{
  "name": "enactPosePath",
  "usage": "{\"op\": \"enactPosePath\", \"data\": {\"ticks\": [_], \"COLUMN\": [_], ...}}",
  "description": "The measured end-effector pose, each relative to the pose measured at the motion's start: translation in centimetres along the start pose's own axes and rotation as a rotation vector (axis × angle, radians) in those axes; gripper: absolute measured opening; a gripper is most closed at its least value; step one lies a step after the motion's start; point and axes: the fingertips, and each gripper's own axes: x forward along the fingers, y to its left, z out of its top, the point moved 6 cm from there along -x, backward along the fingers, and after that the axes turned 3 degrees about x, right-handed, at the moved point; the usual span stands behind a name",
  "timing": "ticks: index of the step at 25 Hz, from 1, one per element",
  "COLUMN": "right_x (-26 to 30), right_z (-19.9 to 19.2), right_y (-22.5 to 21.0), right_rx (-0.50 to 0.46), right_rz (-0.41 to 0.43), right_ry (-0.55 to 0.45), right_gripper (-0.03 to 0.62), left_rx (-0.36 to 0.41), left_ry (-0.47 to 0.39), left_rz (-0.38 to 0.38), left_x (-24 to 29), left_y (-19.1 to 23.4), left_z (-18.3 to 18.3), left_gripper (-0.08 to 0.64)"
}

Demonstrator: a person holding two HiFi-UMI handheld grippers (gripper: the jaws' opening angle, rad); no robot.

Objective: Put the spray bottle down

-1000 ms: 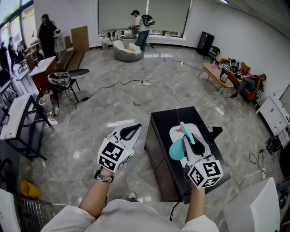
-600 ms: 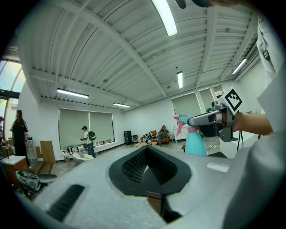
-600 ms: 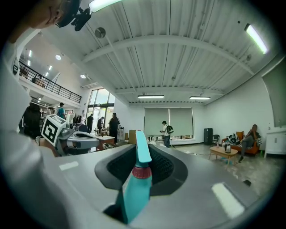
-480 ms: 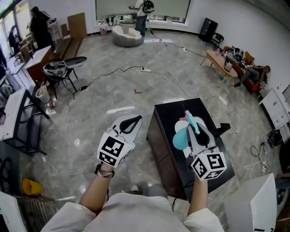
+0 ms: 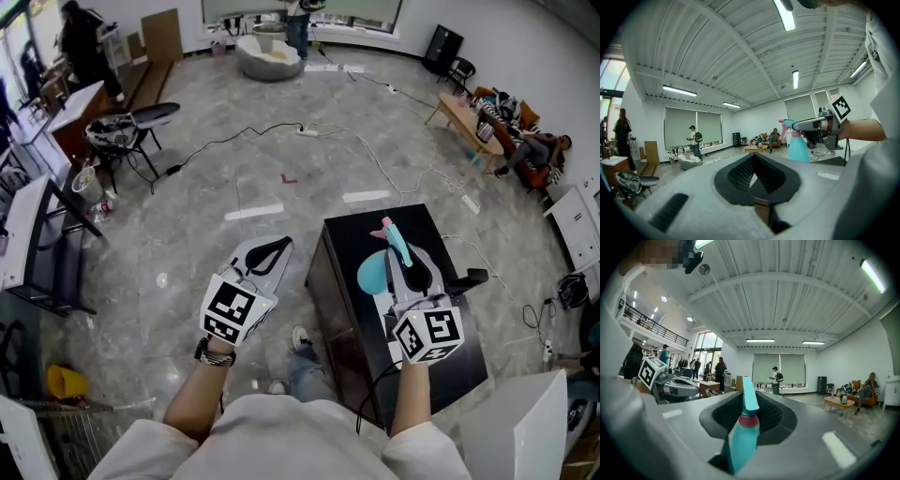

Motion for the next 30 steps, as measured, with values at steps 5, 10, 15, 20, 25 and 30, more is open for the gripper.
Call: {"op": "enactPosePath", "data": {"ticks": [5, 10, 15, 20, 25, 30], "right_x": [5.2, 9.8, 14.0, 17.6, 21.1, 23.6], "right_z": [-1.0, -2.7, -5.0, -7.6, -10.2, -13.3], "right_y": [-2.9, -5.8, -8.0, -10.2, -11.5, -12.6], "right_rx": [-0.002, 0.006, 0.028, 0.061, 0.076, 0.092], "right_rz": [0.027, 0.046, 0.066, 0.088, 0.108, 0.12], "right_ry": [0.008, 0.022, 0.027, 0.045, 0.064, 0.106], "right_gripper": [0.094, 0.094, 0.094, 0.094, 0.094, 0.094], "left_rx": [0.0, -0.003, -0.008, -0.012, -0.025, -0.057], "left_ry": [0.003, 0.03, 0.05, 0.063, 0.096, 0.104], "left_rz": [0.028, 0.044, 0.046, 0.047, 0.056, 0.077], "left_x": [3.8, 7.8, 11.1, 14.4, 16.4, 17.7], "left_y": [2.8, 5.0, 6.8, 8.2, 10.0, 11.2], "left_z": [-0.4, -1.3, -2.5, -3.2, -5.0, -6.7], "left_gripper": [0.003, 0.003, 0.003, 0.003, 0.003, 0.003]}}
